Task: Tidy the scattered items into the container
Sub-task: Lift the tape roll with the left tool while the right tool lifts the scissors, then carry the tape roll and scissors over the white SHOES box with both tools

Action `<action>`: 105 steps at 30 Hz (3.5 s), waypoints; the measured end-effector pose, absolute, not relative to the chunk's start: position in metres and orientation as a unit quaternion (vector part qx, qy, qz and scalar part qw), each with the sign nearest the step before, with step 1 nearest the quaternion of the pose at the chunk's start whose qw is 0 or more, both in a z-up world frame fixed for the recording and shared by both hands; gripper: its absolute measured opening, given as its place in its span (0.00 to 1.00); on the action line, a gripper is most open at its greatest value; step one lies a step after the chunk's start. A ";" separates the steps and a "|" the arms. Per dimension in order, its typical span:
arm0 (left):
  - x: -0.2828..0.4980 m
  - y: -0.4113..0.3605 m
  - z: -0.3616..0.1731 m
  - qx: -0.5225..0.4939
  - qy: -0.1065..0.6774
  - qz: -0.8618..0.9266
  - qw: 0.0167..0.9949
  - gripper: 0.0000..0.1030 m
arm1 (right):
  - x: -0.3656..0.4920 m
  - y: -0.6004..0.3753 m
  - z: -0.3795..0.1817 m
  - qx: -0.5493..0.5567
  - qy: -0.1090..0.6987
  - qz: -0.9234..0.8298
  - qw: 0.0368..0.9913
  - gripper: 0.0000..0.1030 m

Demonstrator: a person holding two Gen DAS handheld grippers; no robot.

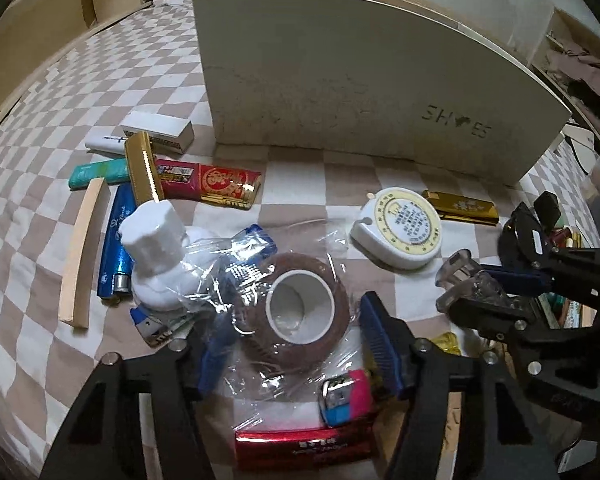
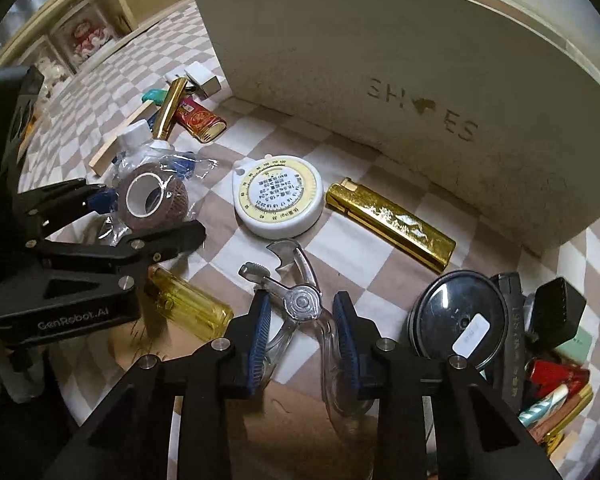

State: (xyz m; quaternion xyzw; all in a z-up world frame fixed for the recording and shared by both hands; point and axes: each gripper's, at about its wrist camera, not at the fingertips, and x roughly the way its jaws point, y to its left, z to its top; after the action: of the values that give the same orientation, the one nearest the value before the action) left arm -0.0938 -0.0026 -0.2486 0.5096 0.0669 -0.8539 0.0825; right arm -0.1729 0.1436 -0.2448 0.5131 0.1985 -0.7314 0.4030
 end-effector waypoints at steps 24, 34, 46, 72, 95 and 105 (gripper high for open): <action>-0.050 -0.023 -0.190 0.465 0.069 -0.880 0.071 0.49 | -0.154 0.154 -0.209 0.504 0.238 -0.726 0.403 0.31; -0.033 -0.027 -0.189 0.466 0.072 -0.880 0.055 0.49 | -0.160 0.121 -0.242 0.507 0.328 -0.694 0.392 0.36; -0.026 -0.045 -0.189 0.463 0.099 -0.879 0.048 0.49 | -0.157 0.121 -0.234 0.518 0.270 -0.710 0.393 0.31; -0.026 -0.036 -0.112 0.410 0.077 -0.909 0.015 0.49 | -0.147 0.137 -0.104 0.456 0.162 -0.765 0.425 0.29; -0.100 -0.029 -0.021 0.398 0.046 -0.916 -0.004 0.49 | -0.204 0.153 -0.028 0.398 0.098 -0.831 0.375 0.29; -0.113 -0.031 -0.005 0.399 0.051 -0.916 -0.015 0.49 | -0.218 0.129 -0.094 0.461 0.158 -0.793 0.364 0.79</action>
State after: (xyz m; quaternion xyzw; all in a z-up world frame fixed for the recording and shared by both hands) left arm -0.1126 -0.0311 -0.0047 0.3986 0.0507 -0.9156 -0.0152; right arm -0.2176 0.1285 -0.0942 0.4615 0.1583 -0.7932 0.3644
